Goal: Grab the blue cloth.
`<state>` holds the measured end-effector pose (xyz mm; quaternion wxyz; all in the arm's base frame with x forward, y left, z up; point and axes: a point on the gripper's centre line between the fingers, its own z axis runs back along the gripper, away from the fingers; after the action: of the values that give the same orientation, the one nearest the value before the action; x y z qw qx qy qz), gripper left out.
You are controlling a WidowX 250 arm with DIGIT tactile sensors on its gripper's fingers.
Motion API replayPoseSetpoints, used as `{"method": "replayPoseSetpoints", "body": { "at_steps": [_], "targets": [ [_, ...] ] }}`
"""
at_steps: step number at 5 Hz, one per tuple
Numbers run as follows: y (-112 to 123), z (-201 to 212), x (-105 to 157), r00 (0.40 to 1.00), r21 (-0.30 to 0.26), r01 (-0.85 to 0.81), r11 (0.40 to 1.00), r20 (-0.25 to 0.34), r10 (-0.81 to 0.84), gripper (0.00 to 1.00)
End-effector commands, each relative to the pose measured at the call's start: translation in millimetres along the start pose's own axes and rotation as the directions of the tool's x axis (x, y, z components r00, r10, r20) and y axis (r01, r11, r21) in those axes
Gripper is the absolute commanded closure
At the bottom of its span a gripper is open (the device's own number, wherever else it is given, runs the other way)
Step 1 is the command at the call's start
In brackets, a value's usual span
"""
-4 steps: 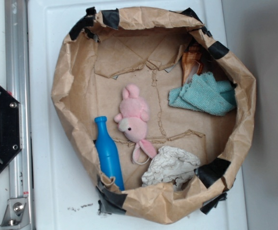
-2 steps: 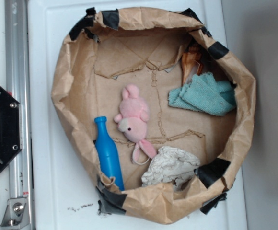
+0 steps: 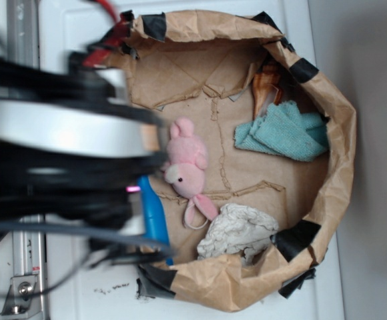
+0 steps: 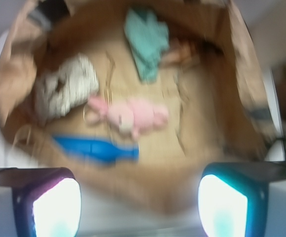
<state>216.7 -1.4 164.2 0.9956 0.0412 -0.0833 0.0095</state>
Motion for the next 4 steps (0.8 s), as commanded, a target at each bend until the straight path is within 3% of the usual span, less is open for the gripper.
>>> {"method": "replayPoseSetpoints", "body": {
  "at_steps": [1,3,4],
  "targets": [
    [27.7,-72.5,55.9,0.994,-0.004,0.078,0.997,0.08,-0.077,0.0],
    [27.7,-126.2,99.7,0.989,0.004,0.141,0.99,0.045,-0.141,0.0],
    [18.7,-139.7,111.4,0.975,-0.021,0.215,0.976,0.057,-0.214,0.0]
  ]
}}
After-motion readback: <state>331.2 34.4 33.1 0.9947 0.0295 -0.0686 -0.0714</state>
